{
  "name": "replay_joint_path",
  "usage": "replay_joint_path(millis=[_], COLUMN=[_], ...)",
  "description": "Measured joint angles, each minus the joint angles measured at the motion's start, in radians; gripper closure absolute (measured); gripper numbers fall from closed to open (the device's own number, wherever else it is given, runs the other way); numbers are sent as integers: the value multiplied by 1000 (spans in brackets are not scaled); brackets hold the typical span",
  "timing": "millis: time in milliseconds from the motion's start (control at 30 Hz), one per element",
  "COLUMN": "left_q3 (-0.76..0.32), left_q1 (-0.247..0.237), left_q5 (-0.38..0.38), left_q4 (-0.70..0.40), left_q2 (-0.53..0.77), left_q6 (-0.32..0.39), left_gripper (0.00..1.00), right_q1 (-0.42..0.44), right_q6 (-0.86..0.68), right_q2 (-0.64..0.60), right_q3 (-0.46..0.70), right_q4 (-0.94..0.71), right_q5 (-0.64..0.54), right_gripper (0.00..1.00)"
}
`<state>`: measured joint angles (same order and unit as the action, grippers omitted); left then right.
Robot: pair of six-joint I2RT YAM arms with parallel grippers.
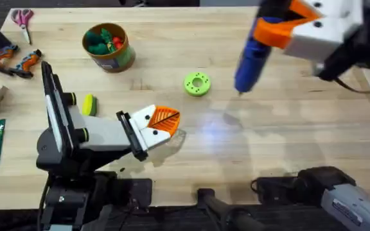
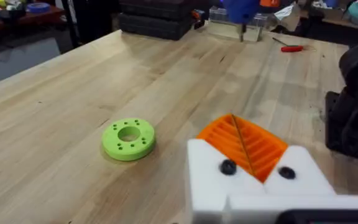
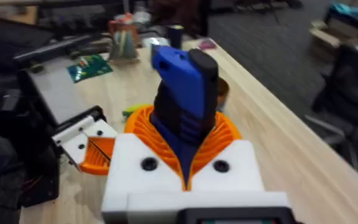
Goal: Pick up the gripper from the table and insert it into the empty holder that is missing its gripper. Then pick up a screw, insert it into the mounting hole, and use the screwdriver to tighten it. Finally, clean up the table by picking up the vegetable and placing it into the bucket.
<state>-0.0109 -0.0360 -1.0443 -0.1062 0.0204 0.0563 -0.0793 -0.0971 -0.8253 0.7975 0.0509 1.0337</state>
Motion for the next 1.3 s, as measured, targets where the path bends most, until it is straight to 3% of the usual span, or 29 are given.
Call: replay_joint_path(millis=[233,567,833,1300], left_q3=[0,0,0,0], left_q1=[0,0,0,0], left_q5=[0,0,0,0], left_q4=[0,0,0,0], left_q2=[0,0,0,0], left_q6=[0,0,0,0], left_gripper=[997,997,997,997], right_q1=[-204,-389,-497,-661], right_q6=[87,303,325,225], right_q2=[-152,-343,-359,-360], right_q3=[0,0,0,0], right_q4=[323,733,765,762], right_q5=[-2,-50,-79,-177], right_gripper=[974,974,974,974])
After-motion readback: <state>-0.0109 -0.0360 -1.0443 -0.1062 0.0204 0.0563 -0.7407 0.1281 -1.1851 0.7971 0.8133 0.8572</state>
